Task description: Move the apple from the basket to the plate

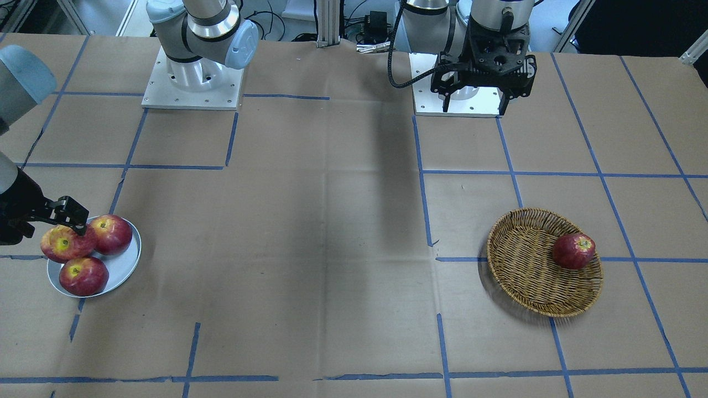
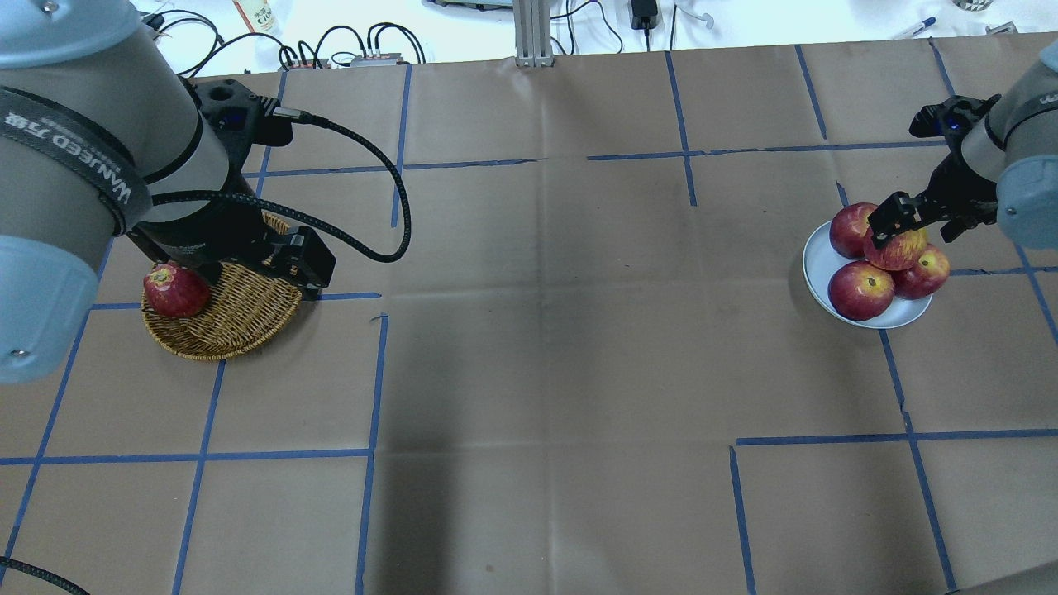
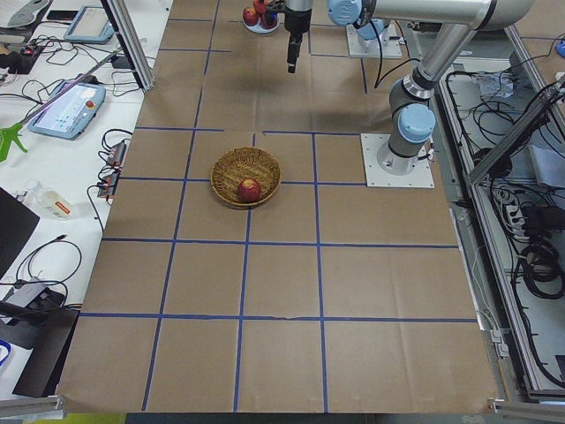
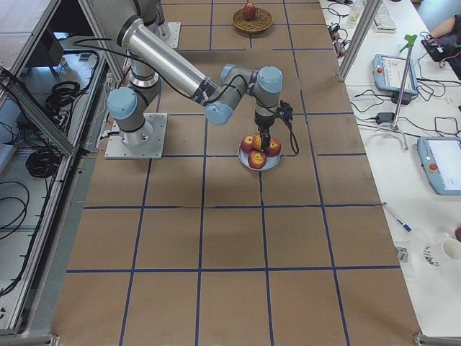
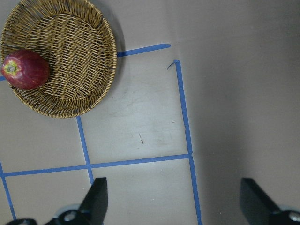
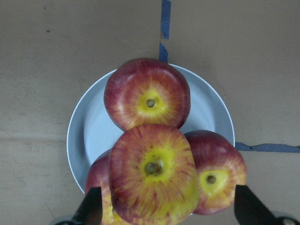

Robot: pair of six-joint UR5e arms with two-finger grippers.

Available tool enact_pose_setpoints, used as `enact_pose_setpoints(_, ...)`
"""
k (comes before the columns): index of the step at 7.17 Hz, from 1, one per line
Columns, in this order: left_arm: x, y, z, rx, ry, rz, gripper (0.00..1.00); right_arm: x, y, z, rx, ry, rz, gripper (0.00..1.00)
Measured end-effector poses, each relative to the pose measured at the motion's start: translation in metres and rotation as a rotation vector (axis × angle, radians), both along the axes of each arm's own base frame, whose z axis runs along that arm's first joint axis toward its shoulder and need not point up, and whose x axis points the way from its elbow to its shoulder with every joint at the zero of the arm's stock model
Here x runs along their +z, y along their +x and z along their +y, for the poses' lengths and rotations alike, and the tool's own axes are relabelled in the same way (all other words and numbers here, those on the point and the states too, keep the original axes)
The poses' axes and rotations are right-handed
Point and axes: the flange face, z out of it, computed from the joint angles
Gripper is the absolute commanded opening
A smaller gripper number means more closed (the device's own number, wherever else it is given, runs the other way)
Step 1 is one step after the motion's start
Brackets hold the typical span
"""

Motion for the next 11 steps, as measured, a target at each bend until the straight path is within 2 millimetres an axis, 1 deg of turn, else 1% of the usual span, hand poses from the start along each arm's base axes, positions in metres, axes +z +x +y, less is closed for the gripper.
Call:
enact_pose_setpoints(1, 0.0, 0.0, 0.0, 0.0, 0.0, 0.0, 0.99, 0.023, 0.001, -0.005, -0.001, 0.004, -0.002, 1.0)
enact_pose_setpoints(2, 0.0, 0.0, 0.0, 0.0, 0.0, 0.001, 0.99, 0.054, 0.009, -0.008, 0.002, 0.02, -0.011, 1.0)
enact_pose_setpoints(3, 0.0, 0.0, 0.0, 0.0, 0.0, 0.001, 0.99, 0.084, 0.031, -0.008, -0.001, 0.04, -0.02, 1.0)
enact_pose_setpoints(4, 0.0, 0.0, 0.0, 0.0, 0.0, 0.001, 0.99, 0.111, 0.065, -0.003, -0.028, 0.054, -0.024, 1.0)
enact_pose_setpoints(5, 0.0, 0.0, 0.0, 0.0, 0.0, 0.001, 0.99, 0.134, 0.106, 0.01, -0.071, 0.061, -0.026, 1.0)
enact_pose_setpoints(6, 0.0, 0.0, 0.0, 0.001, -0.001, 0.001, 0.99, 0.152, 0.152, 0.027, -0.106, 0.068, -0.025, 1.0)
enact_pose_setpoints(7, 0.0, 0.0, 0.0, 0.001, -0.001, 0.001, 0.99, 0.16, 0.198, 0.043, -0.117, 0.081, -0.02, 1.0)
enact_pose_setpoints(8, 0.0, 0.0, 0.0, 0.001, 0.0, 0.001, 0.99, 0.164, 0.231, 0.056, -0.115, 0.085, -0.015, 1.0)
enact_pose_setpoints(9, 0.0, 0.0, 0.0, 0.001, -0.001, 0.001, 0.99, 0.168, 0.248, 0.067, -0.103, 0.081, -0.012, 1.0)
enact_pose_setpoints(10, 0.0, 0.0, 0.0, 0.001, 0.0, 0.002, 0.99, 0.169, 0.254, 0.072, -0.096, 0.08, -0.01, 1.0)
enact_pose_setpoints(11, 0.0, 0.0, 0.0, 0.001, 0.001, 0.002, 0.99, 0.169, 0.255, 0.074, -0.093, 0.079, -0.009, 1.0)
